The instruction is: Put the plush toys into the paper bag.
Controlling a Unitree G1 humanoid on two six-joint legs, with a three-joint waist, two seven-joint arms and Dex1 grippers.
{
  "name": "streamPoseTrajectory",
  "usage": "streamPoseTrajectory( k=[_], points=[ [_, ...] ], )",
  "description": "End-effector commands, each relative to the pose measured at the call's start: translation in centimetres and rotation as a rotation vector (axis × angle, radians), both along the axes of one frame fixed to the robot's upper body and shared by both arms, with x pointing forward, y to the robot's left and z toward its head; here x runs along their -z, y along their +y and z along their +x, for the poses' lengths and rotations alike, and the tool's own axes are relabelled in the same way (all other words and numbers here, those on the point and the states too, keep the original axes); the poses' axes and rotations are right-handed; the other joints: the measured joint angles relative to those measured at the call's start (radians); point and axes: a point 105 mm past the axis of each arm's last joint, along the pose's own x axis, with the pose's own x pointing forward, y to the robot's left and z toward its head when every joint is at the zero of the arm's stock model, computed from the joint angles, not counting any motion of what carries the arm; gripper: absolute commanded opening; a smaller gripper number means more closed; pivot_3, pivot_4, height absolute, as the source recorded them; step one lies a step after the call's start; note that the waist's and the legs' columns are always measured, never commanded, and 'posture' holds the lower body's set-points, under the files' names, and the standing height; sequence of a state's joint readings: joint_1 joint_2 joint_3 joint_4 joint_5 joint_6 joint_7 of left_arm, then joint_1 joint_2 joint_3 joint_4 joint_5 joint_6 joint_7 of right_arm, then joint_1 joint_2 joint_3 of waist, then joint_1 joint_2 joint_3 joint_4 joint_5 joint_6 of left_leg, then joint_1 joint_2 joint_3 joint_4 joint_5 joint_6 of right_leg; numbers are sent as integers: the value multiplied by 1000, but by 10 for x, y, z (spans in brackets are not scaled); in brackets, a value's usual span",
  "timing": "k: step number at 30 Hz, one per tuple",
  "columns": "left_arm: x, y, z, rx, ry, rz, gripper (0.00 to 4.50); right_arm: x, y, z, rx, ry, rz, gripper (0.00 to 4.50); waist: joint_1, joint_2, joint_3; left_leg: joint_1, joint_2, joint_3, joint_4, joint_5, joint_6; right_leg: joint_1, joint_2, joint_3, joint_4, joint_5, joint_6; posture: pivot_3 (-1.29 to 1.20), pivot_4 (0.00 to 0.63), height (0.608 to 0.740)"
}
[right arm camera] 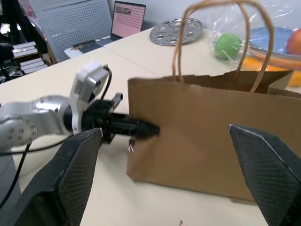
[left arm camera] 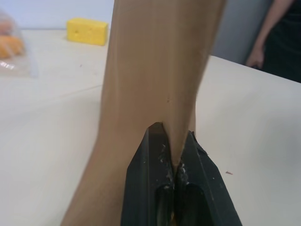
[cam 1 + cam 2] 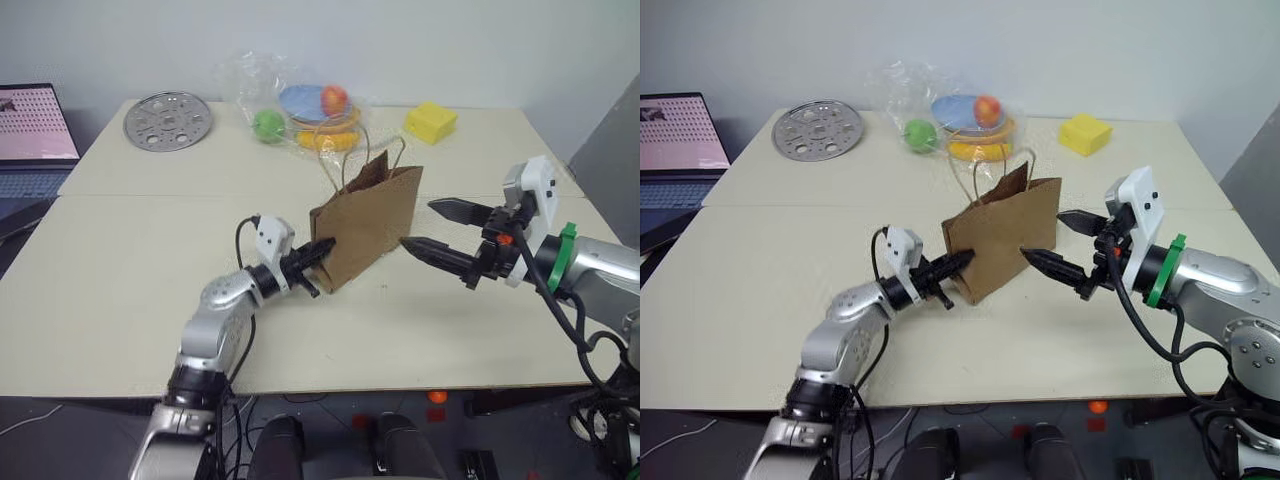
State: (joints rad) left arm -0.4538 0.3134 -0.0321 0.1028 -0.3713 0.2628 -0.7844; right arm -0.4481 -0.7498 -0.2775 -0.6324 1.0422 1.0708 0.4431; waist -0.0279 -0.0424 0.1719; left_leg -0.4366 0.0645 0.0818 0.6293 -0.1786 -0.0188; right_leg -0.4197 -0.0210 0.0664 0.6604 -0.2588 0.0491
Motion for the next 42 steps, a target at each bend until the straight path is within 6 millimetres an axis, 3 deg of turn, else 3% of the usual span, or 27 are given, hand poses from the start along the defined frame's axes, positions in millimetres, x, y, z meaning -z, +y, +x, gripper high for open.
streamPoseTrajectory(
  k=[1,5,10,13,20,22,25,31,37,39,42],
  points=[
    [-36,-6,5,123,-70,-43,27,-24,-11,-12,-4,-69,-2,4500,1,0,0,-1,0,0,0,0,0,0,0,0,-1,0,0,0,150,740],
    [-61,-17,-7,423,-73,-57,27,-40,-25,-32,-34,-33,-38,4500,0,0,0,-3,0,0,0,-1,1,0,0,0,-4,0,1,0,150,740],
    [-43,-22,-8,624,-28,30,27,-52,-43,-43,14,14,-62,4500,0,0,0,-3,0,-1,-2,-2,2,0,0,-2,-5,-1,1,0,150,740],
    [-31,-26,-6,703,24,81,27,-45,-46,-48,51,40,-67,4500,-1,0,0,-3,1,-1,-2,-2,2,-1,0,-2,-4,-1,1,0,150,740],
    [-20,-21,15,663,17,177,27,-31,-40,-60,75,83,-62,4500,-1,0,0,-6,0,-4,1,-2,3,-1,0,-3,-5,0,3,0,150,740],
    [-15,-22,25,574,-14,212,27,-30,-43,-58,90,87,-58,4500,-1,0,0,-6,0,-4,1,-2,3,0,-1,-3,-6,0,3,0,150,740],
    [-22,-22,26,573,-29,174,670,-27,-46,-56,104,90,-64,4500,-1,0,0,-7,0,-6,1,-2,3,-1,-1,-4,-6,1,4,0,150,740],
    [-27,-10,20,599,-18,178,2440,-23,-53,-50,126,100,-59,4500,-1,0,0,-9,0,-9,1,-2,3,-1,0,-6,-7,1,5,0,150,740],
    [-60,42,19,434,-17,163,4305,-9,-88,-43,284,90,-43,4500,-5,0,0,-10,0,-14,0,-2,3,-1,1,-8,-6,1,5,0,150,740],
    [-67,57,15,373,-15,160,4484,-4,-97,-41,334,80,-37,4500,-3,1,0,-10,0,-16,1,-2,3,-1,1,-9,-5,1,5,0,150,740],
    [-74,73,16,194,-33,166,4484,5,-126,-29,489,22,-48,4500,0,1,0,-9,0,-19,1,-1,2,0,1,-12,-3,0,5,0,150,740]
  ],
)
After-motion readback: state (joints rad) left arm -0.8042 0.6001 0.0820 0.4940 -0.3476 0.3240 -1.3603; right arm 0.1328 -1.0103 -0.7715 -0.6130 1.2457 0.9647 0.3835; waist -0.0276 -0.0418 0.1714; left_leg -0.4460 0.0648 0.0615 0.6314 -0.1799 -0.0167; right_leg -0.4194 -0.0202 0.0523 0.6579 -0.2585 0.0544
